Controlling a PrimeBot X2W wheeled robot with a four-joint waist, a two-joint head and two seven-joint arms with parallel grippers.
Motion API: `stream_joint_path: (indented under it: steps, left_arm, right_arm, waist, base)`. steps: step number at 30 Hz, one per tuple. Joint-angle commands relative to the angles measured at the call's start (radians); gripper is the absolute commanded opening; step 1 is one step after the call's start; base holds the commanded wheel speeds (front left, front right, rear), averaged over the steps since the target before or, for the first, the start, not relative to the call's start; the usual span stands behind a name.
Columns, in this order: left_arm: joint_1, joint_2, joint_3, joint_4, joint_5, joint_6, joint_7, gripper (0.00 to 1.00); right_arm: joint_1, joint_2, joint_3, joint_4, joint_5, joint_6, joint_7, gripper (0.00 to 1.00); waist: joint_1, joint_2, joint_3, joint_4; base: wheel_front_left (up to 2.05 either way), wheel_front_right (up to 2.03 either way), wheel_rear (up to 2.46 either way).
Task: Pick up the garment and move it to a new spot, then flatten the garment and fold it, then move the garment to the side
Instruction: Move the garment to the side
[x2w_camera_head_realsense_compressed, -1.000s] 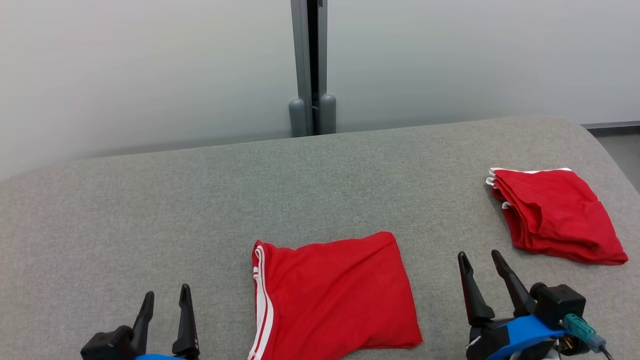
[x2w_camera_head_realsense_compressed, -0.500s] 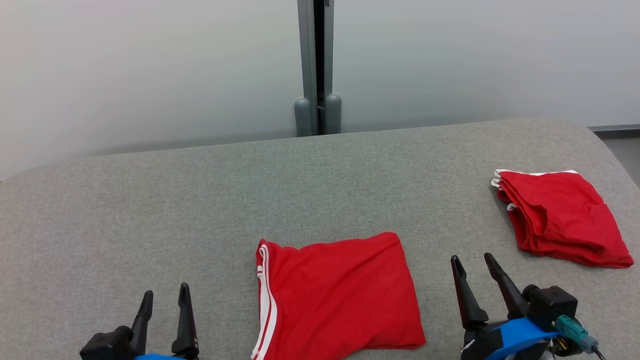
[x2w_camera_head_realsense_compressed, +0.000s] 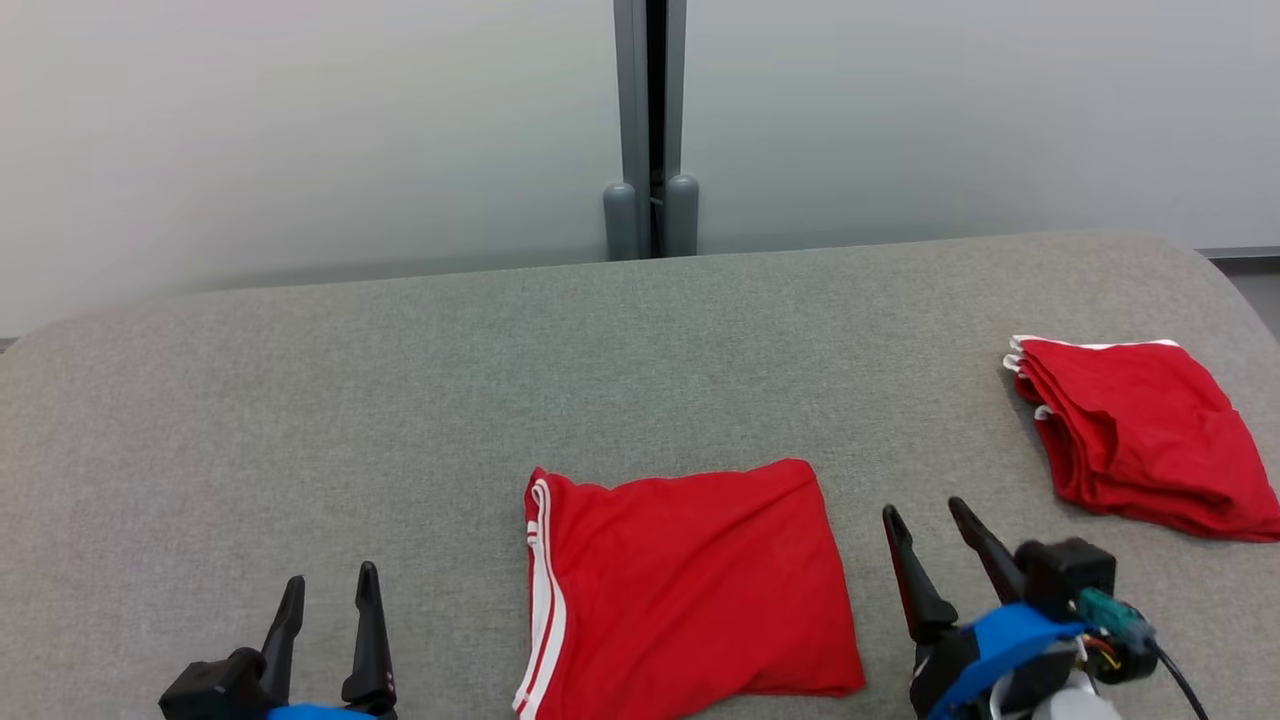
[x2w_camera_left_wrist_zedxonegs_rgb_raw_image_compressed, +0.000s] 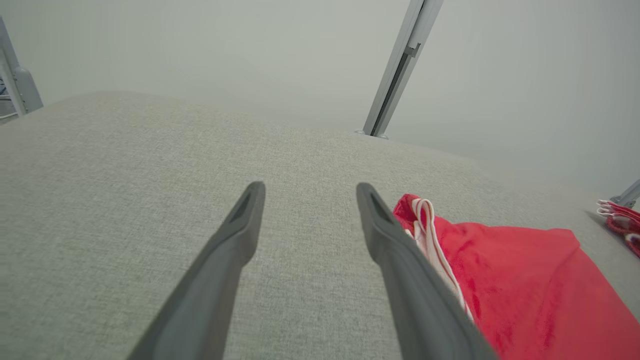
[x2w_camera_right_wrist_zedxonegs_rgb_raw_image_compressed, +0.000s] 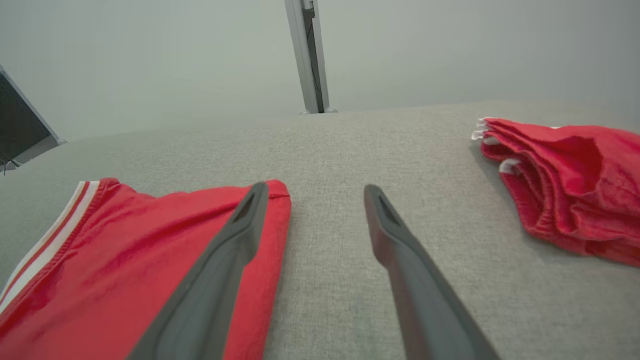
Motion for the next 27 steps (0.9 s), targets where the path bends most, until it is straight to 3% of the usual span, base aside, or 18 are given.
stream_joint_path:
  steps: [1,10,19,20,21,22,23,27]
  left_arm:
    - [-0.021,0.007,0.008,-0.001,0.010,0.001,-0.004,1.00]
    - [-0.040,0.022,0.025,-0.013,0.011,0.009,-0.004,1.00]
    - [-0.034,0.013,0.031,-0.006,0.017,-0.002,-0.004,1.00]
    - [-0.035,0.012,0.031,-0.005,0.019,-0.002,-0.004,1.00]
    - [-0.036,0.011,0.032,-0.005,0.020,-0.003,-0.004,1.00]
    - [-0.035,0.010,0.034,-0.006,0.020,-0.002,-0.004,1.00]
    - [-0.035,0.010,0.034,-0.007,0.023,-0.002,-0.004,1.00]
    - [-0.038,0.011,0.027,-0.022,0.035,-0.004,-0.004,1.00]
  right_arm:
    - [-0.042,-0.001,0.006,0.011,-0.019,0.000,0.040,1.00]
    - [-0.180,-0.002,-0.022,0.117,-0.085,0.000,0.408,1.00]
    - [-0.166,-0.001,-0.058,0.208,-0.044,0.000,0.536,1.00]
    - [-0.165,0.002,-0.051,0.212,-0.033,0.000,0.534,0.54]
    - [-0.164,0.004,-0.045,0.213,-0.022,0.001,0.533,0.37]
    - [-0.165,0.005,-0.040,0.210,-0.013,0.001,0.525,0.15]
    - [-0.170,0.006,-0.032,0.203,-0.007,0.001,0.514,0.00]
    - [-0.199,-0.003,-0.030,0.163,0.000,0.000,0.469,0.00]
  waist:
    - [0.0000,0.0000,0.013,0.014]
    - [0.0000,0.0000,0.055,0.113]
    - [0.0000,0.0000,0.087,0.211]
    - [0.0000,0.0000,0.089,0.215]
    - [0.0000,0.0000,0.090,0.217]
    - [0.0000,0.0000,0.091,0.216]
    - [0.0000,0.0000,0.092,0.213]
    - [0.0000,0.0000,0.097,0.176]
  base:
    - [0.00,0.00,0.00]
    - [0.00,0.00,0.00]
    - [0.00,0.00,0.00]
    - [0.00,0.00,0.00]
    - [0.00,0.00,0.00]
    - [0.00,0.00,0.00]
    - [0.00,0.00,0.00]
    - [0.00,0.00,0.00]
